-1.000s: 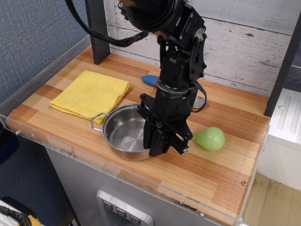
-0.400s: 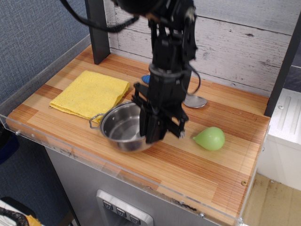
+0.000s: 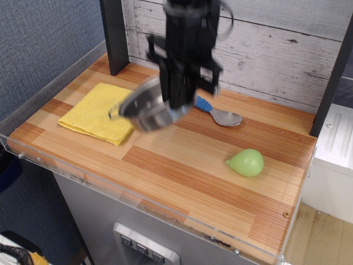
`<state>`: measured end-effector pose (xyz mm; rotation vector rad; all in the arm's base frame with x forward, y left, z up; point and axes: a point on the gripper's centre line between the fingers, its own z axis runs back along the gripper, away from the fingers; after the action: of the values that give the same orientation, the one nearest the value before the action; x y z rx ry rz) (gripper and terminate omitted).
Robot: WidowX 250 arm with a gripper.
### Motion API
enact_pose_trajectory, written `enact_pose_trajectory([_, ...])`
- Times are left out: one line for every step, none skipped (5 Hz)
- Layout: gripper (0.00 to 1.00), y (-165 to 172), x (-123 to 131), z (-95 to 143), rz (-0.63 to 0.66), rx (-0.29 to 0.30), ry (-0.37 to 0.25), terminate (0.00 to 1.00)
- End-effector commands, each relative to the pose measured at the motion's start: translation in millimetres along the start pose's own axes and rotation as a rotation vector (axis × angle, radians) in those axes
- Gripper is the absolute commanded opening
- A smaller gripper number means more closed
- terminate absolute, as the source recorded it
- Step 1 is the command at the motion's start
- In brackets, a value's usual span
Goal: Pick up the pot and placed it above on yellow cloth
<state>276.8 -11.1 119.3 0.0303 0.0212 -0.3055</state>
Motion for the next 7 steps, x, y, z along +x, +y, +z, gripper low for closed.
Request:
enact_pose_trajectory([0.00,19,-10,66,0.085,0.040,-0.104,0.00])
enact_pose_trajectory([0.00,39,-12,72,0.125,0.055,-0.108,0.00])
enact_pose_trajectory([0.00,63,-16,71,0.167,0.076,-0.097,0.00])
enact_pose_trajectory([0.00,84,-22,62,0.214,0.100,-0.073,0.00])
enact_pose_trajectory([0.00,92,-26,48,0.228,0.107,-0.034,0.00])
enact_pose_trajectory([0.00,100,-31,28,0.250,0.107,0.010,0.00])
enact_pose_trajectory([0.00,110,-34,14,0.276,0.118,0.030,0.00])
